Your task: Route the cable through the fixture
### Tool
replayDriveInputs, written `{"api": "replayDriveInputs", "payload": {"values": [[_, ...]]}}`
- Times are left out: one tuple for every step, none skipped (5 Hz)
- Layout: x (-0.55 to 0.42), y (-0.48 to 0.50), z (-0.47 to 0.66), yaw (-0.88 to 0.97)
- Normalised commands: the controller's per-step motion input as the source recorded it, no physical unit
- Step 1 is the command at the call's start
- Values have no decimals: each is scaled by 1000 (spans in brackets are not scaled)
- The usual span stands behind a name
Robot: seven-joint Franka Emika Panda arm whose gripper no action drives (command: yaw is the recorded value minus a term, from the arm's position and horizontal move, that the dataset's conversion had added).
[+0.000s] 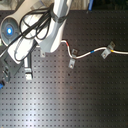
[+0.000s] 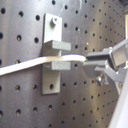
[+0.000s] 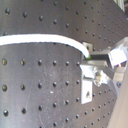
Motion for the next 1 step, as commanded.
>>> {"api": "replayDriveInputs", "payload": {"values": [[81, 82, 173, 0]]}}
